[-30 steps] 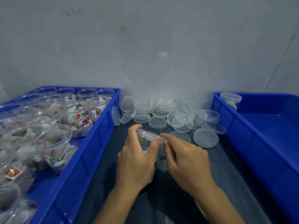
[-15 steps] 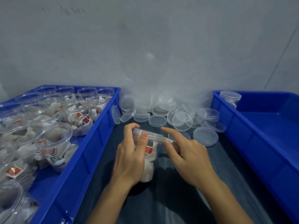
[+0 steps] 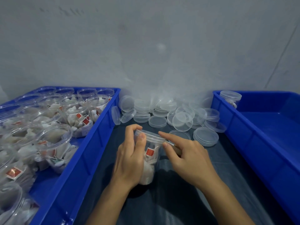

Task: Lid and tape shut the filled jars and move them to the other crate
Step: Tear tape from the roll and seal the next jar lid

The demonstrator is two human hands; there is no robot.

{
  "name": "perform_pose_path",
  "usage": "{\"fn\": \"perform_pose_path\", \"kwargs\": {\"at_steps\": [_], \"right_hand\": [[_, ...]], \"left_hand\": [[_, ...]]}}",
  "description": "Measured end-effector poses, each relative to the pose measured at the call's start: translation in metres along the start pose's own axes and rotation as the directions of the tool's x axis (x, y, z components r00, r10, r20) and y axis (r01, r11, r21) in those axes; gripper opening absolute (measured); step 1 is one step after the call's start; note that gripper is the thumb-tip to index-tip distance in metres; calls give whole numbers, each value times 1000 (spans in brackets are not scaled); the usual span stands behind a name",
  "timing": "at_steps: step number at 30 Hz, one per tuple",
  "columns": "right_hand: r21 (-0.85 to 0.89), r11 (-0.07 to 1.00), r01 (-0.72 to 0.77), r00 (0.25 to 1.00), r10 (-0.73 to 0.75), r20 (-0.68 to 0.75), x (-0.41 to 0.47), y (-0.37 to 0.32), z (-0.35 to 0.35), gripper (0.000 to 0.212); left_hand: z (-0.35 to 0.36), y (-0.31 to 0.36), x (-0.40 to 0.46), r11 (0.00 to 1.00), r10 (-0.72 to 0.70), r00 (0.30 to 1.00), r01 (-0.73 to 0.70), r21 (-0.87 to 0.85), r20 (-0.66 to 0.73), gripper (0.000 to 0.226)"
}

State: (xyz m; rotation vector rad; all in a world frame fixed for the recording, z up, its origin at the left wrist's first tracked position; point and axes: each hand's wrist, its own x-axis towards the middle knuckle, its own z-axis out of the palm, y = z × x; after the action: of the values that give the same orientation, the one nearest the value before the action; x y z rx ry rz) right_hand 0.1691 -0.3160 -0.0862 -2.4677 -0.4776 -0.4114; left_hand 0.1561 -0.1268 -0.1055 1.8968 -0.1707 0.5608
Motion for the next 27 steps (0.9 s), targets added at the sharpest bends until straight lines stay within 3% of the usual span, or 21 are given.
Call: {"fn": "perform_pose_path", "kwargs": {"at_steps": [9,16,22,27], "right_hand": [[18,1000,12,999,-13,52,-3,1,-3,39],[5,1000,11,1000,-11,15,-6,-3,-1,39],[8,999,-46,999,46,-18,-5,-1,-1,44],[31,998,-57,998,57,8,-4,3,-2,40]], "left_hand": [[-4,-5,-1,999,-27,998,28,-16,56,37],[6,6,-9,924,209,949,-113,364,-236,42],[21,9,-20,833,119,993,-94,545,-11,92],[14,0,-10,822,45,998,-61,566,41,118]]}}
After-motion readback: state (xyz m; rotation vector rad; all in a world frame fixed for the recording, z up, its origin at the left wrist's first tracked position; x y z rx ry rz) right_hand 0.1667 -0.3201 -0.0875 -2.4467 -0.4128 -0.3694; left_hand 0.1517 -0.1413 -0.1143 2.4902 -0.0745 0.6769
